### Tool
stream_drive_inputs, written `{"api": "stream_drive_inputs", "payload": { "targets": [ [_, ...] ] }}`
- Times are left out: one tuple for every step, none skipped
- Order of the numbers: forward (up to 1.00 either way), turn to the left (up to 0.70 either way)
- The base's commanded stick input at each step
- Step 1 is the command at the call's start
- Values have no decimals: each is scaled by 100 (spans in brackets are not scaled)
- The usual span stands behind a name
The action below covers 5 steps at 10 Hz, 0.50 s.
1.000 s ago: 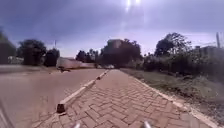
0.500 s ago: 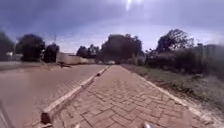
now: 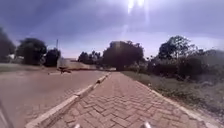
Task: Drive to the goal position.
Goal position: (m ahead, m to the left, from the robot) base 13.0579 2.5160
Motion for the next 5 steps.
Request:
{"api": "stream_drive_inputs", "payload": {
  "targets": [
    [70,-24],
    [70,-7],
    [70,0],
    [70,0],
    [70,0]
  ]
}}
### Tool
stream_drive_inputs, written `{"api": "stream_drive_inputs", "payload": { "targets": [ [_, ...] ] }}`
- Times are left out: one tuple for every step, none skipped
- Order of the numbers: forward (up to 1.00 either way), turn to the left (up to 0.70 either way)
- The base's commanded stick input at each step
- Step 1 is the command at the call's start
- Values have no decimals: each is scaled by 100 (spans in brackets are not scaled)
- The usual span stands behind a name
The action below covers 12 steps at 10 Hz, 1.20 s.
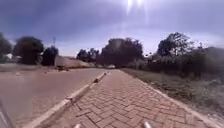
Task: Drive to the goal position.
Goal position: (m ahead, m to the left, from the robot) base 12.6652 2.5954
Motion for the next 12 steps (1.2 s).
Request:
{"api": "stream_drive_inputs", "payload": {
  "targets": [
    [70,0],
    [70,0],
    [70,0],
    [70,0],
    [70,0],
    [70,0],
    [70,0],
    [70,0],
    [70,0],
    [70,0],
    [70,-35],
    [70,-35]
  ]
}}
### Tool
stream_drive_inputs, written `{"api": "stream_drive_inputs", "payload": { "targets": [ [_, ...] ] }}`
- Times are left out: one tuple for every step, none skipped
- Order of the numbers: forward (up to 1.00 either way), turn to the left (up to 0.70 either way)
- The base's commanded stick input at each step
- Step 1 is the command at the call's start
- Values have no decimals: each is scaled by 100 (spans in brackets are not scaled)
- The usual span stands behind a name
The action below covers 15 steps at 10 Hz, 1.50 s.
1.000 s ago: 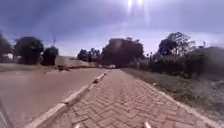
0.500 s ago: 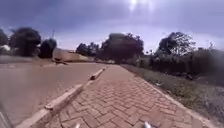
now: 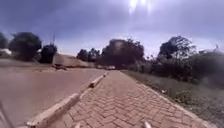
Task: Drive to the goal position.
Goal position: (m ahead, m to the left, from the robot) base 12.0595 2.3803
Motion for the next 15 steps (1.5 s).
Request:
{"api": "stream_drive_inputs", "payload": {
  "targets": [
    [70,-25],
    [70,-8],
    [70,0],
    [70,0],
    [70,0],
    [70,0],
    [70,0],
    [70,0],
    [70,-35],
    [70,-35],
    [70,-35],
    [70,-20],
    [70,-6],
    [70,0],
    [70,0]
  ]
}}
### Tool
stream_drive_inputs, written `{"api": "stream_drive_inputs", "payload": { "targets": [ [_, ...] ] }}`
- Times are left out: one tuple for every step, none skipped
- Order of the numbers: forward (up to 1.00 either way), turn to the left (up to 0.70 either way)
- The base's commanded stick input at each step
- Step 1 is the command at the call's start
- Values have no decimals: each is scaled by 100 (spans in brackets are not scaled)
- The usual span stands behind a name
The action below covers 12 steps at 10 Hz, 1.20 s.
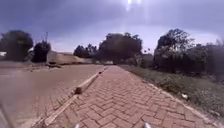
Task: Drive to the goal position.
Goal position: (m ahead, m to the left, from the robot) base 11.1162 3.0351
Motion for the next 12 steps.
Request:
{"api": "stream_drive_inputs", "payload": {
  "targets": [
    [70,0],
    [70,0],
    [70,0],
    [70,0],
    [70,0],
    [70,0],
    [70,0],
    [70,-24],
    [70,-33],
    [70,-35],
    [70,-35],
    [70,0]
  ]
}}
